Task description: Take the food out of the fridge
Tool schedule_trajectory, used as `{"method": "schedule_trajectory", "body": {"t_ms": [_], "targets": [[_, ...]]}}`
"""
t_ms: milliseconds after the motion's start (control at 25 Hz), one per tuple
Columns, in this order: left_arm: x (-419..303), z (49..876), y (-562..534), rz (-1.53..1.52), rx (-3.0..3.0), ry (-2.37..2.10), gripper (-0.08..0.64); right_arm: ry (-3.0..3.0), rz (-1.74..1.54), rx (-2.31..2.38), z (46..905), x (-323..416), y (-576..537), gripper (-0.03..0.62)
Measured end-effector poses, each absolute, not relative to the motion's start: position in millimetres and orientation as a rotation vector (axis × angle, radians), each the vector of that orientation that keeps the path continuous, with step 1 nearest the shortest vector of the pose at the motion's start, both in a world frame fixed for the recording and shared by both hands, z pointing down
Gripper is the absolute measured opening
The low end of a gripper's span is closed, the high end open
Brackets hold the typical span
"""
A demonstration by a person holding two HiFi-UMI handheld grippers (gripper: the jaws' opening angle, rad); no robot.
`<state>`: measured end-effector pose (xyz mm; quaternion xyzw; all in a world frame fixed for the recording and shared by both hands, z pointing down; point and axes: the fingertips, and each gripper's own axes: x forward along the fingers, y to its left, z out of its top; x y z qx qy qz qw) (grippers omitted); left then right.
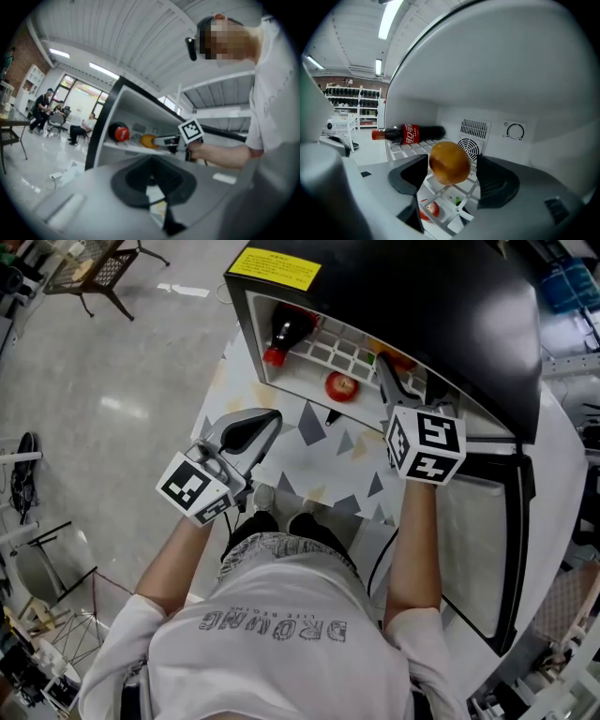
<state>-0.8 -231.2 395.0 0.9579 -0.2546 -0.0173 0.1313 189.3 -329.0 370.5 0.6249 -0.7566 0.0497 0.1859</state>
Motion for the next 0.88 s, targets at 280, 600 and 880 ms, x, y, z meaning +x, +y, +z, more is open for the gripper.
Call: {"method": "schedule_trajectory", "body": {"t_ms": [280, 600, 880], "targets": [[-5, 396, -237, -0.05, 2.775, -0.748, 0.006, -2.104, 0.145, 1.712, 377, 187, -336, 0.284], [-7, 395, -234, -0.038, 2.776, -0.742, 0.006, -2.094, 0.123, 1.747, 373, 190, -334, 0.282], [-14, 392, -226, -0.034, 2.788, -0.745, 0.006, -2.122, 0.136, 1.774, 367, 189, -320, 0.282]]}}
